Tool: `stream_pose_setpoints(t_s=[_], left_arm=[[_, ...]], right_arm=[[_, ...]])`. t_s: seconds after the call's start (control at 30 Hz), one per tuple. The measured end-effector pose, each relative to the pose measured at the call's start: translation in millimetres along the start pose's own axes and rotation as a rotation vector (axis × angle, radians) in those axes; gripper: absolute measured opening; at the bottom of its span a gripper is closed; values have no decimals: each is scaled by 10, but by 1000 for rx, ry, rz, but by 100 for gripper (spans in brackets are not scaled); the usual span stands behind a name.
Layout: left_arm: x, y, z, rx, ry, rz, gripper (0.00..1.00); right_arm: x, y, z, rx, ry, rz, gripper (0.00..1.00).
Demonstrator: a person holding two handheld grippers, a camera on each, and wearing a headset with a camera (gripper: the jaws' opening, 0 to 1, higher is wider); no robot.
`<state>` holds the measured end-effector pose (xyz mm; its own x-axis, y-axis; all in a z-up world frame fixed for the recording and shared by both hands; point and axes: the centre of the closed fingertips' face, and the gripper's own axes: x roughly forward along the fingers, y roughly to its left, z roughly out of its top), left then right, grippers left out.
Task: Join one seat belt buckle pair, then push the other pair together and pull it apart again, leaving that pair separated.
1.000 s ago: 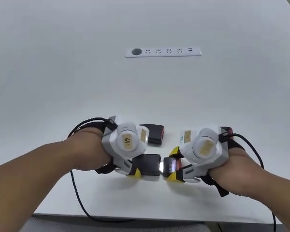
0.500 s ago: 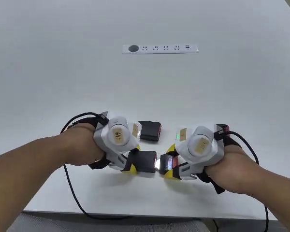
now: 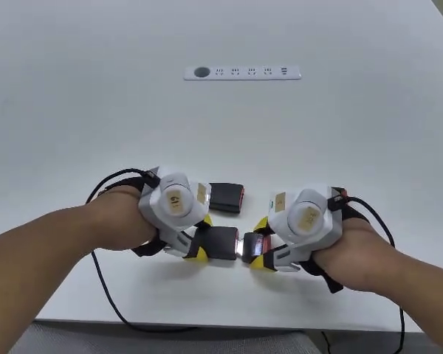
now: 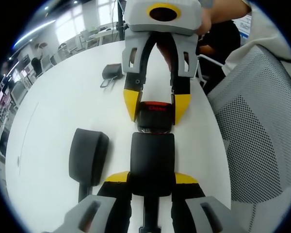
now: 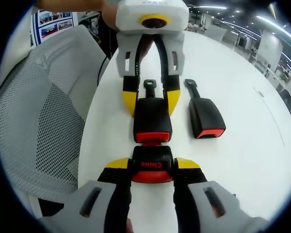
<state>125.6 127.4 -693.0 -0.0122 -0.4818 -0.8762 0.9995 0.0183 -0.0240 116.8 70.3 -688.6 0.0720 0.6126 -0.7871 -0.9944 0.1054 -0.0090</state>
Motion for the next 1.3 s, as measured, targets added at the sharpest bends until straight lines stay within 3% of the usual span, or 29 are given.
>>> stream_pose_setpoints(t_s=[0.4,0.53,0.63,0.8,0.93,1.13,1.3], left_arm=[[14,-7,13,-6,34,3,34],[-12,-6,39,-34,16,17,38],[-102,-4,91,-45,-1,14,38],[-246,-21,145,9,15,4,40],[-361,150,231,0,-10,38,40],[-371,373,303,-7,-25,76,40],[-349,582,268,1,-11,105,40]], right_arm=[[-4,1,-1,3,-2,11,34],[-34,37,-11,12,-4,13,34],[-85,6,-5,37,-12,-10,35],[-177,-26,15,35,-28,-11,35],[-283,-88,34,71,-60,-19,34],[-406,-292,-44,60,-52,-46,34],[-544,-490,-170,67,-36,-69,33]])
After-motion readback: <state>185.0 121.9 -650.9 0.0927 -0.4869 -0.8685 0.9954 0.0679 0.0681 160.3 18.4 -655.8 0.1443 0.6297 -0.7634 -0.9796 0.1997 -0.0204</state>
